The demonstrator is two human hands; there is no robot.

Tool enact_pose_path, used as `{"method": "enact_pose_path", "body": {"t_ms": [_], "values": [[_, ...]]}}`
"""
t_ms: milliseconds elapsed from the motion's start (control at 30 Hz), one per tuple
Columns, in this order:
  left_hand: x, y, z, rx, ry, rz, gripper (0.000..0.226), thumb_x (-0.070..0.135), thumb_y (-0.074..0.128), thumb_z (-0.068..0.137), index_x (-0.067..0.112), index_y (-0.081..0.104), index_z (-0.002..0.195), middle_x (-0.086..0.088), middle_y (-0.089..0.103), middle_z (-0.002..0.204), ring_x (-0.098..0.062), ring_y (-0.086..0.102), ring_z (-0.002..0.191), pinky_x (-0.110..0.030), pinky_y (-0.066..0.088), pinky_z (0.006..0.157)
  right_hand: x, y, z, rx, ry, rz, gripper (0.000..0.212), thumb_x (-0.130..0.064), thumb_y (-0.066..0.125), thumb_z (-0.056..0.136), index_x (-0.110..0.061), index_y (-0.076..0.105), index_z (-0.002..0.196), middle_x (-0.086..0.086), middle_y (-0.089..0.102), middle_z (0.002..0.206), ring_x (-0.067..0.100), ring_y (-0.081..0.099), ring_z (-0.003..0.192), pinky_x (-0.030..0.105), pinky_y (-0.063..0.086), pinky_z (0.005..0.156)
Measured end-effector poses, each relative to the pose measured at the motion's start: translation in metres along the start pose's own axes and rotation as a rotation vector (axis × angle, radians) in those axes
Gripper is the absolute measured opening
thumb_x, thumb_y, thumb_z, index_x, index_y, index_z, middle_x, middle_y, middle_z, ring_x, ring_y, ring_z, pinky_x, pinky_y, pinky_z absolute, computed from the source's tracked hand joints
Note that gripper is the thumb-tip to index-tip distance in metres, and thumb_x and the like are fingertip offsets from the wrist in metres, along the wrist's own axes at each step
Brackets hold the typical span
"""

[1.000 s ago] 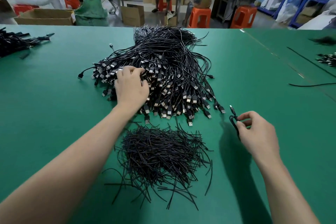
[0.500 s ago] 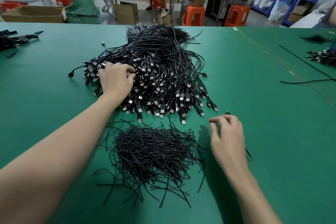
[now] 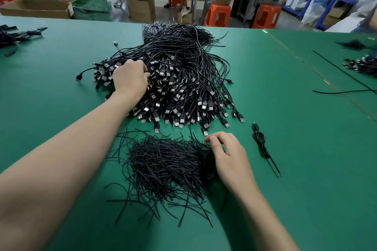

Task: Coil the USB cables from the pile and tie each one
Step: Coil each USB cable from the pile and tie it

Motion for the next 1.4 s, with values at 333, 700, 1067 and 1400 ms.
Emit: {"method": "enact_pose_path", "body": {"t_ms": [333,700,1067,1400], "values": [[-0.004,0.002,0.014,-0.137,-0.092,-0.012,0.021,0.017,0.063,0.094,0.007,0.076,0.108,-0.021,0.071,0.113,-0.045,0.066,0.105,-0.046,0.054,0.089,-0.02,0.009,0.003,-0.016,-0.055,0.027,0.022,-0.031,0.046,0.105,-0.028,0.067,0.102,-0.019,0.059,0.104,0.0,0.054,0.106,0.016,0.038,0.088],[-0.006,0.006,-0.015,-0.201,-0.114,-0.166,0.035,0.02,0.038,0.103,0.005,0.055,0.076,-0.021,0.064,0.092,-0.037,0.058,0.084,-0.04,0.044,0.072,-0.024,0.012,0.003,-0.039,0.039,0.16,0.014,-0.035,0.048,0.105,-0.034,0.061,0.102,-0.015,0.064,0.1,-0.006,0.055,0.088,0.007,0.036,0.067],[0.084,-0.021,-0.163,-0.72,0.33,-0.597,0.024,0.039,0.059,0.103,0.024,0.069,0.087,0.004,0.066,0.065,0.003,0.053,0.05,-0.014,0.039,0.048,-0.022,0.031,0.008,-0.267,0.418,0.65,0.059,-0.059,0.031,0.105,-0.019,0.074,0.104,0.001,0.078,0.102,0.016,0.07,0.101,0.042,0.055,0.092],[0.081,-0.031,-0.218,-0.729,0.338,-0.308,0.037,0.063,0.061,0.093,0.031,0.074,0.082,0.012,0.072,0.065,0.0,0.065,0.058,-0.021,0.046,0.063,-0.043,0.02,0.002,-0.282,0.442,1.094,0.039,-0.033,0.041,0.109,-0.007,0.065,0.092,0.0,0.059,0.067,0.011,0.057,0.055,0.024,0.054,0.053]]}}
Point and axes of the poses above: each hand's wrist, its own z-axis towards the middle knuckle, its own y-axis out of the palm, x = y × z, the point moved 8 cm from there along z, towards the middle knuckle
